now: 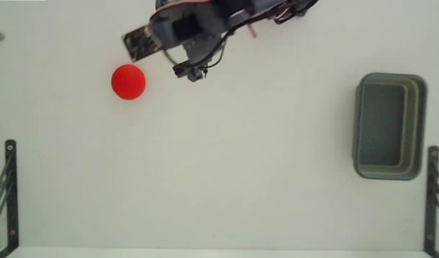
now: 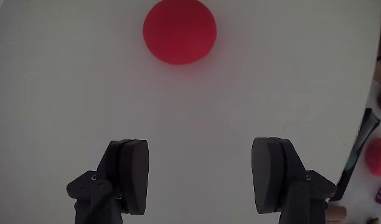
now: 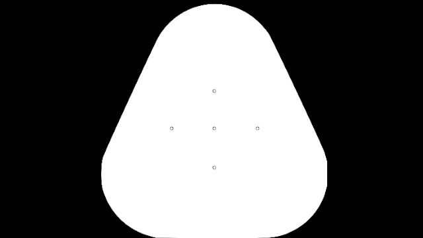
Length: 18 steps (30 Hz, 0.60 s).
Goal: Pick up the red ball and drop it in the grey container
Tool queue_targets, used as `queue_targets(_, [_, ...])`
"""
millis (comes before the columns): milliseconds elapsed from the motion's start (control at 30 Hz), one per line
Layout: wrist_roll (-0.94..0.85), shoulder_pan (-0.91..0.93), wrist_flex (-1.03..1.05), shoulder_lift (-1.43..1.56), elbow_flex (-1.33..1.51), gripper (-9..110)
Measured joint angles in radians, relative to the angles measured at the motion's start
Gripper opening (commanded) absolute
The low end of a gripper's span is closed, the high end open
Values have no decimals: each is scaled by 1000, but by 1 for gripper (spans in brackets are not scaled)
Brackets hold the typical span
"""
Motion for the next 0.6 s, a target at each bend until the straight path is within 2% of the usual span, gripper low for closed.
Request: queue_targets(600, [2,2,-140,-261,-118,110])
